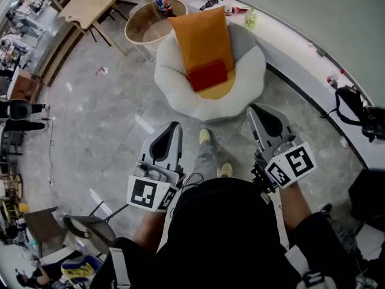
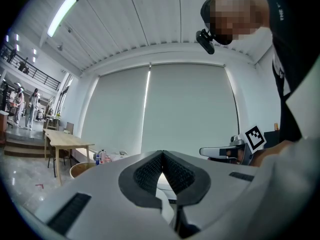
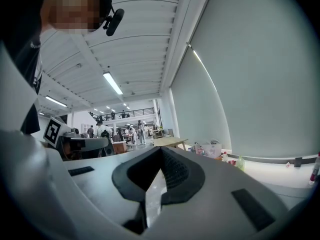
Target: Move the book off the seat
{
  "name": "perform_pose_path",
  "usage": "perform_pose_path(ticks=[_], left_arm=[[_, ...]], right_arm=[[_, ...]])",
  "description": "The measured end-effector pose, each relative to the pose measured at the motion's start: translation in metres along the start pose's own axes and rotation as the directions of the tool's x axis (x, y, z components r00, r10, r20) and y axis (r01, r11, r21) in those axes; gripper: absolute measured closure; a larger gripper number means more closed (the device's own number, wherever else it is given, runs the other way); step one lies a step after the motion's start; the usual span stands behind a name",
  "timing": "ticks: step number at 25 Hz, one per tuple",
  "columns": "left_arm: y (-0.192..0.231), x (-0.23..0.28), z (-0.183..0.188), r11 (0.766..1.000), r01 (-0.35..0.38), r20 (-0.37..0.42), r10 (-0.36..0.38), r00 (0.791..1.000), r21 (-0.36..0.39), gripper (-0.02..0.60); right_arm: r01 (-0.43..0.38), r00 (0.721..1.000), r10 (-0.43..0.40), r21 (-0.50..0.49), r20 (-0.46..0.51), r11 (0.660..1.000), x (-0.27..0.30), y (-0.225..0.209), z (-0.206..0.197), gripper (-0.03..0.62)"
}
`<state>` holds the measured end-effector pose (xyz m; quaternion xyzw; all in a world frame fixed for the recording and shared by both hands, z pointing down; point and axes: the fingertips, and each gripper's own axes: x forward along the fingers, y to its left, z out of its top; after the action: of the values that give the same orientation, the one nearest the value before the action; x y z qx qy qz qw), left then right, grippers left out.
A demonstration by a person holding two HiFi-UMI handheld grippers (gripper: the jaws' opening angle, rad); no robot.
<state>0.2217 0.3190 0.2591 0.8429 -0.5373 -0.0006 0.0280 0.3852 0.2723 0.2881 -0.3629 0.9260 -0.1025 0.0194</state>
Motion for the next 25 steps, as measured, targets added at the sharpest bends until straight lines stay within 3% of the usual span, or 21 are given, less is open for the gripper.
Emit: perform_pose_path(ticks=[16, 25], left_arm=[[0.053, 0.091, -0.009, 0.997, 0.079, -0.038, -0.08, 0.996, -0.022, 0.572], [0.107, 0.137, -0.002, 0.995, 0.092, -0.032, -0.093, 0.995, -0.045, 0.572]], right_arm=[[0.036, 0.999, -0.036, 0.03, -0.02, 0.999, 0.076, -0.054, -0.003, 0.583], [0.051, 0.998, -0.05, 0.027, -0.048, 0.998, 0.14, -0.074, 0.005, 0.583]])
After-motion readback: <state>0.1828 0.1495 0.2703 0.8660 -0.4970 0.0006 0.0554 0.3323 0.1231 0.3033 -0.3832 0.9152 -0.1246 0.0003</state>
